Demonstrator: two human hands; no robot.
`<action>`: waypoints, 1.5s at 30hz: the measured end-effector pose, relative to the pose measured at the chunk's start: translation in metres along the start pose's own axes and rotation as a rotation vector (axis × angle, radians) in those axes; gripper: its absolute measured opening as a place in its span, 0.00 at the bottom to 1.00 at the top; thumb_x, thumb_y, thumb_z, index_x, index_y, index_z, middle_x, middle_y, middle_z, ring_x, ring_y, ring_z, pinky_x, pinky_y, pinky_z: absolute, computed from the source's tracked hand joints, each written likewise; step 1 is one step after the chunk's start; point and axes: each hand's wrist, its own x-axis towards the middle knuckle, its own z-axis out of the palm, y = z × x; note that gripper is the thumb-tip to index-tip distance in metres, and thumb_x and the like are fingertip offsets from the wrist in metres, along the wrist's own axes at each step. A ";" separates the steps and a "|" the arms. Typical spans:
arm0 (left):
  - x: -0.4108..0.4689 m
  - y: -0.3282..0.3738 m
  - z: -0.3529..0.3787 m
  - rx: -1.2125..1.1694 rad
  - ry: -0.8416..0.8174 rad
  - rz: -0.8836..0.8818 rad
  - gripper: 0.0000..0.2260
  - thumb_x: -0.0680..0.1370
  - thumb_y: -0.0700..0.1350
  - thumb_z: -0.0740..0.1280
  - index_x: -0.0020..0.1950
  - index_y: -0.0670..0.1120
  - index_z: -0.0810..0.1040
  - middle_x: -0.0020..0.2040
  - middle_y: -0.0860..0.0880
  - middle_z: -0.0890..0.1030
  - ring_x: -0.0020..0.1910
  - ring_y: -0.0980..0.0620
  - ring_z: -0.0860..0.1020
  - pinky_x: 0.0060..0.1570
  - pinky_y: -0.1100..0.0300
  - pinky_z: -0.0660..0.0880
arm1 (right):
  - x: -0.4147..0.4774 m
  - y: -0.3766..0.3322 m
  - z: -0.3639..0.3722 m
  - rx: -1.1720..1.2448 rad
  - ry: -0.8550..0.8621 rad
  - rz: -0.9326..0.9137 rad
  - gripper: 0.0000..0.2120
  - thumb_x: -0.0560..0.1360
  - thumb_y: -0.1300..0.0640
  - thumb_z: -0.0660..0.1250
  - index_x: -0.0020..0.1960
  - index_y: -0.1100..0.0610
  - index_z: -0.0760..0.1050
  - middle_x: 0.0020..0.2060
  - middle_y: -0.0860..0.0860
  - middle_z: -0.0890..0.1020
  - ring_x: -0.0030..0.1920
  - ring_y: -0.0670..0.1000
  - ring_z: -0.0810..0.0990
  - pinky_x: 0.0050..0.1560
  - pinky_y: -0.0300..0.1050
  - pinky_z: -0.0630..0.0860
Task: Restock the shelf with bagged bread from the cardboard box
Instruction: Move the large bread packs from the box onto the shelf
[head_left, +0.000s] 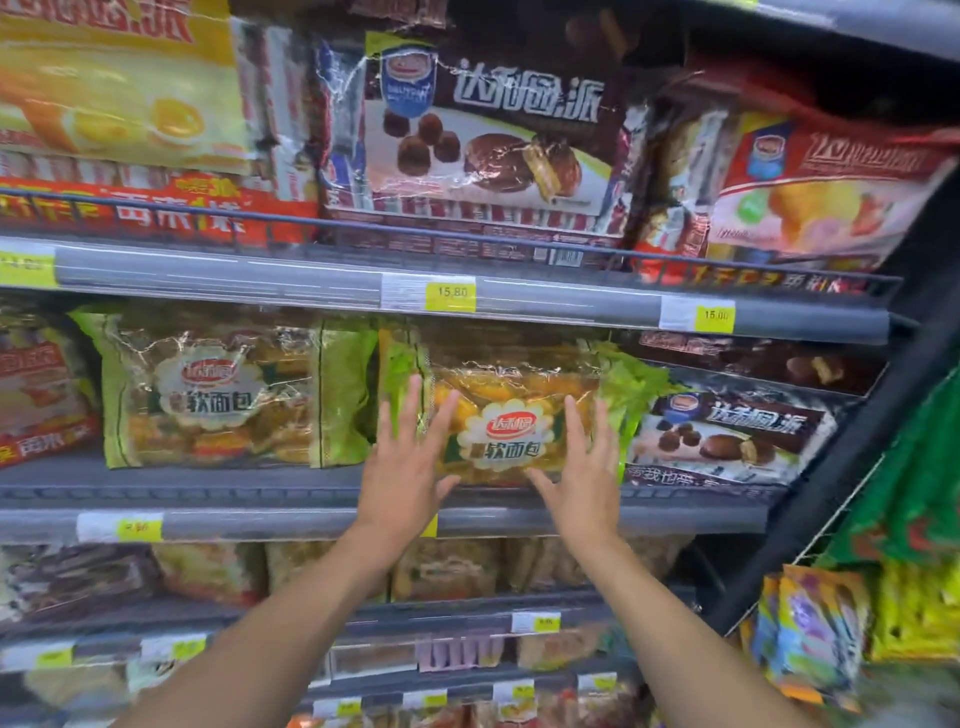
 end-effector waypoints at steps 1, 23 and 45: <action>0.002 0.000 0.002 0.007 0.003 -0.007 0.53 0.72 0.59 0.76 0.81 0.61 0.39 0.82 0.47 0.35 0.80 0.32 0.49 0.54 0.40 0.81 | 0.001 0.001 0.002 0.003 0.017 -0.011 0.53 0.70 0.46 0.79 0.82 0.45 0.47 0.81 0.52 0.47 0.80 0.62 0.54 0.72 0.63 0.70; -0.006 -0.021 -0.004 0.119 0.050 0.040 0.45 0.75 0.65 0.68 0.82 0.60 0.42 0.83 0.51 0.39 0.80 0.36 0.57 0.65 0.36 0.74 | -0.002 0.005 -0.005 -0.004 -0.020 -0.062 0.51 0.71 0.46 0.78 0.82 0.46 0.48 0.81 0.54 0.49 0.79 0.62 0.54 0.72 0.62 0.66; -0.158 -0.171 -0.076 0.077 -0.036 0.132 0.30 0.80 0.63 0.62 0.79 0.56 0.61 0.81 0.50 0.60 0.77 0.45 0.65 0.70 0.45 0.71 | -0.151 -0.131 0.024 0.041 -0.243 -0.038 0.39 0.78 0.40 0.68 0.82 0.46 0.52 0.82 0.49 0.50 0.81 0.56 0.51 0.75 0.62 0.59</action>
